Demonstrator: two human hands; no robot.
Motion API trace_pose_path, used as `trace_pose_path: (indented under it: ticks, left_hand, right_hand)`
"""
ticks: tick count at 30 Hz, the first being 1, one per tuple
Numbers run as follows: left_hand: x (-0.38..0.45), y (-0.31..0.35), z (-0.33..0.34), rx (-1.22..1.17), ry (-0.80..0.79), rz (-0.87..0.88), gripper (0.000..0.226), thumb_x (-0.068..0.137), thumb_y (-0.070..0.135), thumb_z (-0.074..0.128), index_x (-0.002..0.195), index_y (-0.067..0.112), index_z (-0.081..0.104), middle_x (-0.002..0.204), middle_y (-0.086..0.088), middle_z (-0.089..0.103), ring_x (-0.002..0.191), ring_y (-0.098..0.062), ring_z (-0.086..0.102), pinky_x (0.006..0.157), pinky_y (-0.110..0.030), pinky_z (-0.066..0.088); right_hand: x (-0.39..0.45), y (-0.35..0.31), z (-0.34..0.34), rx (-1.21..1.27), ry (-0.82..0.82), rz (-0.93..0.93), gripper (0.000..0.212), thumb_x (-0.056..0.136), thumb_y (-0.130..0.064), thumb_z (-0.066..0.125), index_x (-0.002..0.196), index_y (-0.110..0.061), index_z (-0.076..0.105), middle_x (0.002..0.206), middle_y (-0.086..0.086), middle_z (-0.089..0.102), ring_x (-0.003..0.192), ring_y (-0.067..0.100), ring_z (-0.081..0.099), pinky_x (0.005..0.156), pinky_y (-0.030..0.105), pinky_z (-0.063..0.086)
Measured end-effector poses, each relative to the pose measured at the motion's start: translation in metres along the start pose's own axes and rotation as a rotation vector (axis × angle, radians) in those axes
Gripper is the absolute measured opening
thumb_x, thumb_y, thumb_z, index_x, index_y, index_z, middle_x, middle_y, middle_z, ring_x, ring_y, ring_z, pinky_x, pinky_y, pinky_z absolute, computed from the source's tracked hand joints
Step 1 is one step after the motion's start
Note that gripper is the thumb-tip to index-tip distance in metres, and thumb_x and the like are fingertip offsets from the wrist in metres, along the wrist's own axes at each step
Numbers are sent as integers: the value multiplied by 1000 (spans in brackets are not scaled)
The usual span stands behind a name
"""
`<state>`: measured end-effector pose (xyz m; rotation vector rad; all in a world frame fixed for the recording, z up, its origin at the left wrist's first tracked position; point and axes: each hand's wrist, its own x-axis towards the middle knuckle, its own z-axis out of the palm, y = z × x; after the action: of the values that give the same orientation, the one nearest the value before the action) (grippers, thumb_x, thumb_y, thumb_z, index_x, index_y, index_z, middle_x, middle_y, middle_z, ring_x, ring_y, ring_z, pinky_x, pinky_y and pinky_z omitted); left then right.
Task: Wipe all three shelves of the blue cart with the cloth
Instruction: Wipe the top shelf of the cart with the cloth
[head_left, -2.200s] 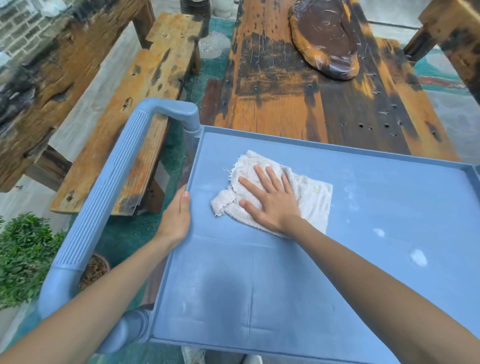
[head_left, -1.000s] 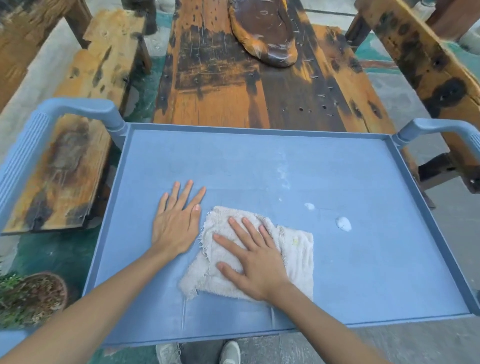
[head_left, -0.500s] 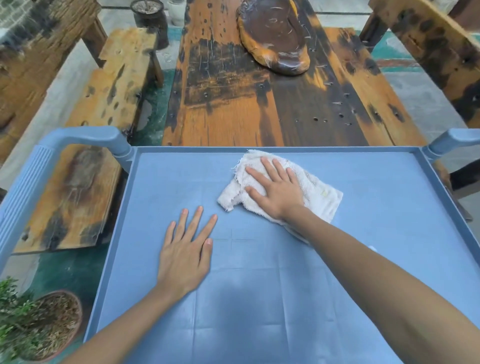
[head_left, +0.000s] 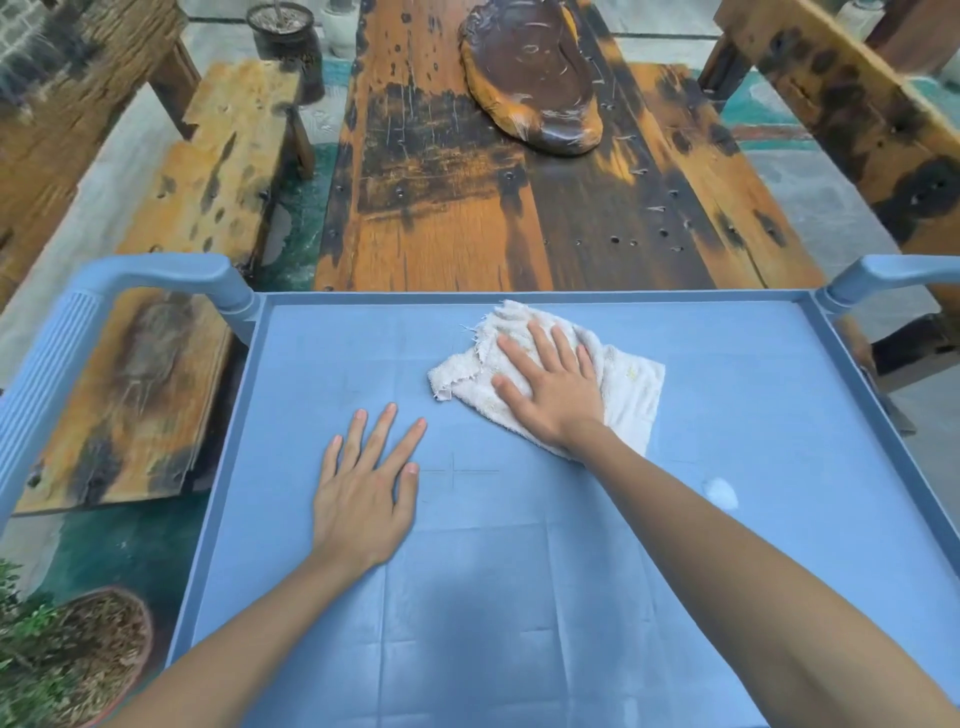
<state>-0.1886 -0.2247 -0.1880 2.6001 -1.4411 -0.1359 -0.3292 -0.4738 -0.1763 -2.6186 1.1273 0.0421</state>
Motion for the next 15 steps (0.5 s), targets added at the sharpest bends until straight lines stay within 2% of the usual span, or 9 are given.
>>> trace_pose_path:
  ticks: [4, 7, 10, 12, 15]
  left_hand:
    - [-1, 2, -1, -17, 14, -3, 53, 99, 45, 25, 152, 47, 27, 165, 12, 18, 154, -19, 10, 123, -42, 10]
    - [0, 2, -4, -13, 3, -2, 54, 99, 46, 23, 153, 47, 26, 165, 11, 18, 154, -20, 10, 122, -43, 10]
    - [-2, 7, -9, 1, -26, -3, 58, 97, 45, 18, 154, 45, 25, 166, 9, 17, 154, -22, 10, 122, -45, 10]
    - [-2, 14, -15, 48, -71, -19, 60, 96, 41, 17, 156, 39, 23, 167, 4, 16, 154, -25, 9, 121, -49, 10]
    - [6, 44, -25, 182, -148, -39, 63, 97, 34, 30, 158, 19, 19, 168, -5, 9, 155, -25, 0, 121, -53, 6]
  right_hand:
    - [-62, 4, 5, 13, 12, -1, 62, 98, -75, 19, 158, -61, 10, 174, -12, -8, 161, 17, -13, 126, 41, -17]
    - [-121, 11, 12, -1, 16, -44, 61, 99, -74, 18, 158, -60, 13, 174, -13, -9, 161, 16, -15, 128, 44, -11]
    - [-186, 23, 21, 2, 62, -118, 58, 103, -71, 25, 159, -56, 21, 175, -9, 1, 162, 18, -8, 130, 48, 0]
    - [-222, 29, 25, 2, 81, -146, 58, 104, -69, 30, 159, -55, 22, 175, -6, 7, 162, 20, -2, 129, 50, 6]
    - [-255, 33, 25, -6, 53, -135, 59, 104, -69, 29, 160, -56, 16, 175, -7, 5, 162, 20, -4, 128, 49, 6]
